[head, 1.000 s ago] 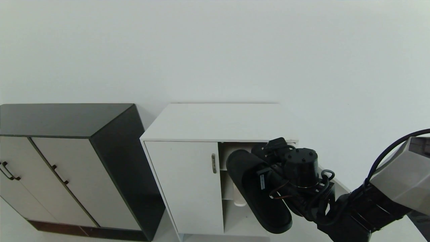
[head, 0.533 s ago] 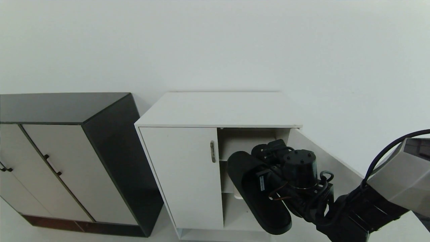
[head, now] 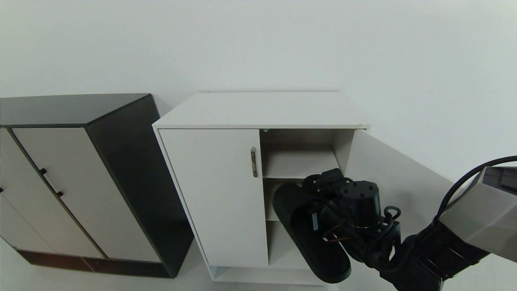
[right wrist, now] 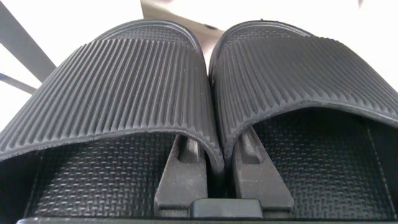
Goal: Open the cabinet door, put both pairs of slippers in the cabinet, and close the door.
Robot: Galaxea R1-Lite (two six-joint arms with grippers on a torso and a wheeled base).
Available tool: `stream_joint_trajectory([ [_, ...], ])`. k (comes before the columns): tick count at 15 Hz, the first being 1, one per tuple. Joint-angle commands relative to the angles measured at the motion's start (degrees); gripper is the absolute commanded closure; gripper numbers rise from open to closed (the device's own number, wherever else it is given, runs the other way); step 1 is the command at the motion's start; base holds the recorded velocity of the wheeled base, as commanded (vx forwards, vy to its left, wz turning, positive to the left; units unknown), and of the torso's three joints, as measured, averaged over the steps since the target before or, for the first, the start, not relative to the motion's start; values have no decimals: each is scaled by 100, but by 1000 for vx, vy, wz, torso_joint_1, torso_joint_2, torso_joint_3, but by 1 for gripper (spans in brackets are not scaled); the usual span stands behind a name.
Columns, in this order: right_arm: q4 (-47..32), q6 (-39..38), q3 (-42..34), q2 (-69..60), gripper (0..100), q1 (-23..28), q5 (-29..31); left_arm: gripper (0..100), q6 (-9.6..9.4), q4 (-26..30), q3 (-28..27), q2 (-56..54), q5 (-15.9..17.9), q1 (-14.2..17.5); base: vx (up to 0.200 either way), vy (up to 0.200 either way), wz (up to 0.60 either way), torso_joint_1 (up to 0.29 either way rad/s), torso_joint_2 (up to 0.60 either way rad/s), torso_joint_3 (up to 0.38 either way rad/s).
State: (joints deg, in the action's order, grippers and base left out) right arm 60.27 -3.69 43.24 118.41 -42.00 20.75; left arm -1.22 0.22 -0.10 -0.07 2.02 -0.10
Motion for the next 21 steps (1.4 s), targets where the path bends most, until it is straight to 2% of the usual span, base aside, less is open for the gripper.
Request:
stream_joint_trajectory([
  [1, 2, 0, -26, 7, 100, -2, -1, 100, -1, -4, 1, 7, 0, 1, 0, 0, 0, -178, 496, 320],
  [10, 2, 53, -26, 16, 100, -2, -1, 100, -1, 4, 1, 7, 0, 1, 0, 0, 0, -132, 472, 332],
  [16, 11, 62, -53, 33, 100, -2, 8, 100, -1, 4, 1, 7, 0, 1, 0, 0, 0, -44, 417, 368],
  [21, 2, 79, -53, 42, 100, -28, 8, 100, -1, 4, 1, 7, 0, 1, 0, 0, 0, -2, 68, 61],
])
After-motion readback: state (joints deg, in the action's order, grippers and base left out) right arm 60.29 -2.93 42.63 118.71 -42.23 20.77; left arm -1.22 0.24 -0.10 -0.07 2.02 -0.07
